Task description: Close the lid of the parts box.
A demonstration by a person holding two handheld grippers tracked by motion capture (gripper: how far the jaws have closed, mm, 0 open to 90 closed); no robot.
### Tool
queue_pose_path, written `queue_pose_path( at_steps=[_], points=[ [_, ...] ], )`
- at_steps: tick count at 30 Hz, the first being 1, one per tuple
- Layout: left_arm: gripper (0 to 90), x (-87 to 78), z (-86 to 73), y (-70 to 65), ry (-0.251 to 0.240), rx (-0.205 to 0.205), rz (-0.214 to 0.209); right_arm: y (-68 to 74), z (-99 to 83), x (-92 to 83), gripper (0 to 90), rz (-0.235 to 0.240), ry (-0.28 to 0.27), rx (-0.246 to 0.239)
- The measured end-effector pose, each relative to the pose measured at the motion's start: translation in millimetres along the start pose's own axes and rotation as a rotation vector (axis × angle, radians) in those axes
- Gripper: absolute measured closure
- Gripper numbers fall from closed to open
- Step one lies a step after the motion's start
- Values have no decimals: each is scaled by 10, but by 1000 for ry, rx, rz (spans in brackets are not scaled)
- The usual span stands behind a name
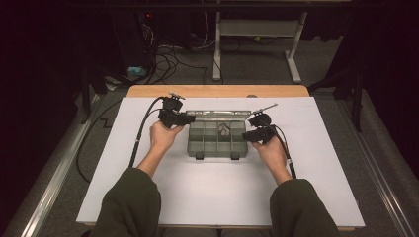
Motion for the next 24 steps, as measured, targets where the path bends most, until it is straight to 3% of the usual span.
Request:
queue_pose_path(
  at_steps=[19, 24],
  points=[
    [638, 28, -115, 0, 15, -5, 0, -5, -9, 3, 742, 2, -21, -15],
    [640, 45, -147, 11, 20, -5, -6, 10, -20, -4, 669, 26, -42, -32]
  ],
)
Point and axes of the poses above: each handheld gripper's, and its own axes: x roughly forward along the jaws, z roughly out of its top, y roughly to its left, the point moved 5 cm from there along x, roughly forward along the jaws, and after that the axes turned 12 degrees about -z, right-handed, at the moved point
